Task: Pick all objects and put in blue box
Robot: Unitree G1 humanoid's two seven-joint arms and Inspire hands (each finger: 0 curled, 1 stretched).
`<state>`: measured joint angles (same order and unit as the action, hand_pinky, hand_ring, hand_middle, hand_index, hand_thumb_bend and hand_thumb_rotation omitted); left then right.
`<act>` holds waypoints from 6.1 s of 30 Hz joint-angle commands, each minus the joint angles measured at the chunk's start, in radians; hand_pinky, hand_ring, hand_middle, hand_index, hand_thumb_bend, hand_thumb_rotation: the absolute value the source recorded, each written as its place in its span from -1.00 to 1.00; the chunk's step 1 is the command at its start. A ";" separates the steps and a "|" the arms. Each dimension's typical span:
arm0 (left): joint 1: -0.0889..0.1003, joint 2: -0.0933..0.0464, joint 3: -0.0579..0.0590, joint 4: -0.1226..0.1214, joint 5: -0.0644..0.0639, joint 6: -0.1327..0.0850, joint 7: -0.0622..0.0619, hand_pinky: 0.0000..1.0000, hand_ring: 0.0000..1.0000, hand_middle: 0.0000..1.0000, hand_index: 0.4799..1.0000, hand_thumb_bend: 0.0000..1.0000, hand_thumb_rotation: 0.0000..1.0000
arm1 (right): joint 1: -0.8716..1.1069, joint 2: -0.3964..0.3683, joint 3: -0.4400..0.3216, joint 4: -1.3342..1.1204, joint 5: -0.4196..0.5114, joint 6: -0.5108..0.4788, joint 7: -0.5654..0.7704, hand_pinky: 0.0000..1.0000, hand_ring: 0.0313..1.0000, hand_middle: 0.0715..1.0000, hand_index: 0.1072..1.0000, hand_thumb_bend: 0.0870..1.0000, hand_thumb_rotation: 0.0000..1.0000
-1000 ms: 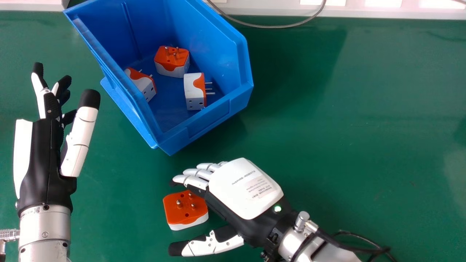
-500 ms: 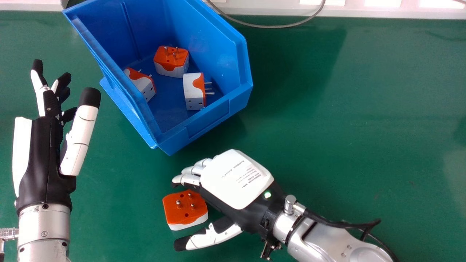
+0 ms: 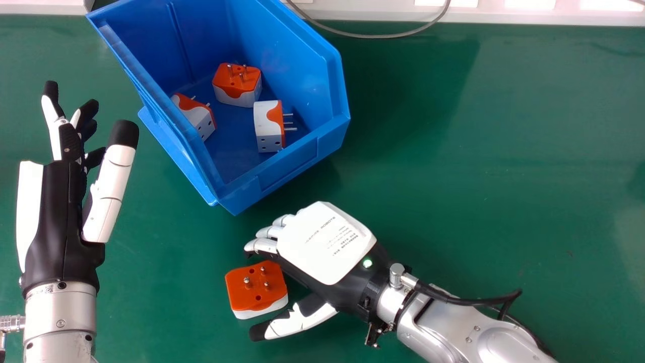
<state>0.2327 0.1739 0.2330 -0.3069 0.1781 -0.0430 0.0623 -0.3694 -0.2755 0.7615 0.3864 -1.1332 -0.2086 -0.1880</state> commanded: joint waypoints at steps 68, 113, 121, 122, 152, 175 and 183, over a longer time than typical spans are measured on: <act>0.008 -0.003 -0.006 -0.078 0.003 0.023 -0.004 0.72 0.87 0.88 0.80 0.56 1.00 | -0.065 0.115 0.024 0.142 0.169 -0.004 0.009 -0.82 -0.78 -0.14 -0.17 -0.05 -1.00; -0.039 0.010 0.007 0.008 0.008 -0.005 -0.008 0.71 0.86 0.87 0.77 0.58 1.00 | -0.170 0.011 -0.329 -0.332 0.207 0.109 0.092 -0.85 -0.80 -0.62 -0.17 -0.13 -0.74; -0.038 0.012 0.006 0.020 0.008 -0.018 -0.011 0.72 0.86 0.88 0.77 0.57 1.00 | -0.385 0.103 -0.319 -0.064 0.231 0.120 0.051 -0.94 -0.90 -0.81 -0.17 -0.14 -0.71; -0.038 0.012 0.006 0.019 0.008 -0.017 -0.012 0.72 0.86 0.88 0.78 0.57 1.00 | -0.408 0.114 -0.317 -0.030 0.231 0.124 0.047 -0.93 -0.89 -0.79 -0.17 -0.14 -0.71; 0.045 -0.028 -0.021 -0.087 0.023 0.018 -0.005 0.72 0.87 0.88 0.79 0.69 1.00 | -0.952 0.417 -0.257 0.826 0.354 0.194 -0.244 -0.09 0.11 0.19 0.09 -0.08 -0.52; 0.023 -0.031 -0.024 -0.064 0.037 0.009 0.000 0.72 0.88 0.87 0.77 0.63 1.00 | -0.935 0.411 -0.178 0.827 0.348 0.274 -0.263 0.96 1.00 1.00 1.00 0.05 1.00; 0.009 -0.027 -0.020 -0.041 0.029 -0.001 -0.002 0.72 0.88 0.87 0.77 0.63 1.00 | -0.875 0.396 -0.210 0.770 0.390 0.278 -0.284 1.00 1.00 1.00 1.00 -0.02 1.00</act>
<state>0.2493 0.1390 0.2109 -0.3486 0.2080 -0.0172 0.0496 -1.2603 0.1292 0.5618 1.1964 -0.7508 0.0734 -0.4450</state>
